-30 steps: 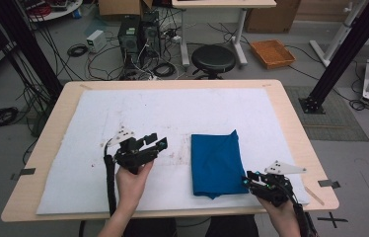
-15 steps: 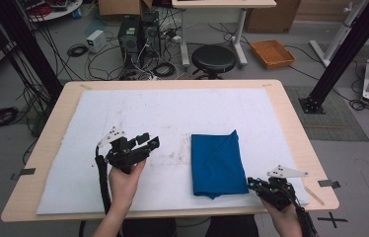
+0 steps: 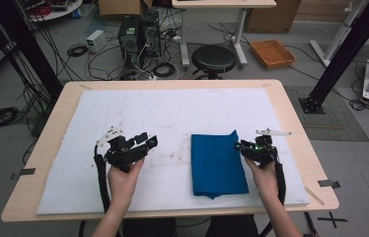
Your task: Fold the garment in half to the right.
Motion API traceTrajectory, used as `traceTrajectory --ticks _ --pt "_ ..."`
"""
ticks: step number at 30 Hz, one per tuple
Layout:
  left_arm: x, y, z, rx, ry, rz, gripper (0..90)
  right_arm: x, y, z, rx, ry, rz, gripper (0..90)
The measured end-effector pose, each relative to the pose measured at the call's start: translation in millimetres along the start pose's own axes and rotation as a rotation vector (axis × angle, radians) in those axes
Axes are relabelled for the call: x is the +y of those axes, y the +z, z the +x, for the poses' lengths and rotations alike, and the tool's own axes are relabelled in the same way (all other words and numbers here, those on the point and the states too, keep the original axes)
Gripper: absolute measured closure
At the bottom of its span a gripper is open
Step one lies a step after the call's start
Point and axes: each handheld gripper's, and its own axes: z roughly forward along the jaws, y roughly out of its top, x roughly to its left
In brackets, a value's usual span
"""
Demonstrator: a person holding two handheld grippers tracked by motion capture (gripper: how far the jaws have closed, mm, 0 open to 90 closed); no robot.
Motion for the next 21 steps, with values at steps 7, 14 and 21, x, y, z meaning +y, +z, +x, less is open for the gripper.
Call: traceTrajectory --ticks 7,14,21 --pt "-0.7 -2.2 6.4 0.015 -0.014 0.0 47.0 1.8 14.9 -6.9 -0.057 -0.01 0.045 90.0" --pt "-0.7 -3.8 10.4 0.022 -0.023 -0.002 47.0 1.7 12.5 -14.3 -0.071 0.006 0.03 86.8" --pt "4.3 -9.3 18.2 0.045 0.024 0.003 45.1 2.0 -4.8 -20.1 -0.058 0.014 -0.037 53.0"
